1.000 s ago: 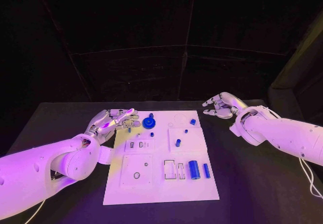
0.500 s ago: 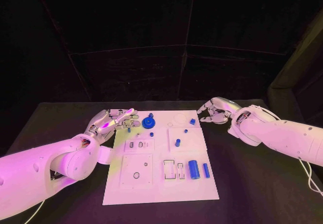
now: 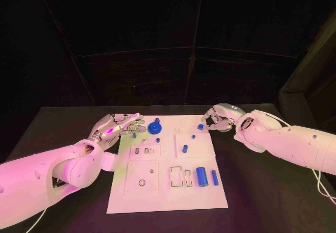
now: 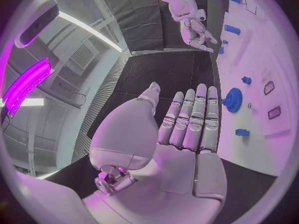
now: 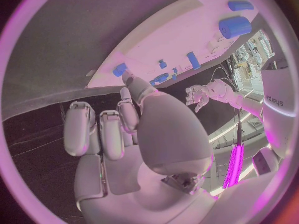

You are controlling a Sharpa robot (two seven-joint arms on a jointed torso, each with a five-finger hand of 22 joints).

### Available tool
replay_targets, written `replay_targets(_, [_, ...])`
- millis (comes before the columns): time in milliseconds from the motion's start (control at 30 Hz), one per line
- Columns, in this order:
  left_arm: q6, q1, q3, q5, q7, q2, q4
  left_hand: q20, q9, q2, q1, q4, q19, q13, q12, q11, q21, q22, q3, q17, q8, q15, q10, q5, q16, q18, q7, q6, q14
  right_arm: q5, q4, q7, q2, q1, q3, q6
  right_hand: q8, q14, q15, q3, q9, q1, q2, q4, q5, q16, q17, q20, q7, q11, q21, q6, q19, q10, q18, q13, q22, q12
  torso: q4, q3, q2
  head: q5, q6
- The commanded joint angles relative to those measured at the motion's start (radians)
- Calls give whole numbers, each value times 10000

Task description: Assemble the parts on the task board

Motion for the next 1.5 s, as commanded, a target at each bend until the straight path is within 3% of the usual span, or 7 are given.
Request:
replay_targets(33, [108,11,7,-5,69,8,15,-16,-3,109,21,-53,56,-12,-62,26,-21,-11,8,-13,-69,-18,57,45,-45,65,200,52,49,-498,-32,-275,102,21,8,-132,-121,664,-62,143,-28,-62,42,-27,-55,-48,843,-112,-47,-63,-38,-121,-2,2,-99,4,0,40,6,4,0,11,0])
replay_targets(167, [112,11,7,-5,67,18,13,-16,-3,109,21,-53,56,-12,-62,26,-21,-11,8,-13,-69,-18,57,45,-45,65,200,52,49,-724,-97,-506,233,21,7,37,-160,664,-149,374,-29,3,75,-146,-186,-58,838,-178,-118,-171,-45,-204,-7,-12,-95,-8,-9,16,19,-5,2,16,-12])
replay_targets(267, [110,11,7,-5,64,17,18,-16,-3,109,21,-53,56,-12,-62,26,-21,-11,8,-13,-69,-18,57,45,-45,65,200,52,49,-883,-152,-710,302,22,4,228,-146,658,-216,604,-19,58,99,-269,-521,-80,813,-248,-154,-243,-66,-195,-31,-28,-87,-14,-47,-1,25,-10,-2,13,-19])
replay_targets(467, [101,12,7,-5,63,-1,26,-16,-3,109,21,-53,56,-12,-62,26,-21,-11,8,-13,-69,-18,57,45,-45,65,200,52,49,-1089,-170,-931,327,22,2,399,-124,662,-222,757,-8,58,104,-337,-557,-80,824,-268,-173,-223,-69,-123,-33,-20,-89,6,-49,20,-9,-2,-3,44,-32])
replay_targets(1100, [104,13,7,-5,39,23,14,-16,-3,113,29,-67,58,-12,-66,26,-23,-15,9,-14,-71,-18,58,45,-49,64,201,53,50,-1350,-182,-1067,549,19,-3,643,-167,665,-176,1034,-25,-47,32,-446,-480,-87,829,-241,-129,-160,-67,-177,-24,3,-96,43,-33,65,19,5,1,15,-34])
replay_targets(1500, [88,13,7,-5,23,25,14,-17,-4,143,65,-107,63,-12,-76,26,-28,-25,25,-17,-75,-17,59,49,-60,64,200,53,52,-1427,-255,-1114,637,17,-6,796,-146,668,-159,1071,-13,-332,-57,-364,-575,-88,841,-224,-122,-137,-77,-96,-29,3,-94,54,-40,80,-3,-1,2,70,-62])
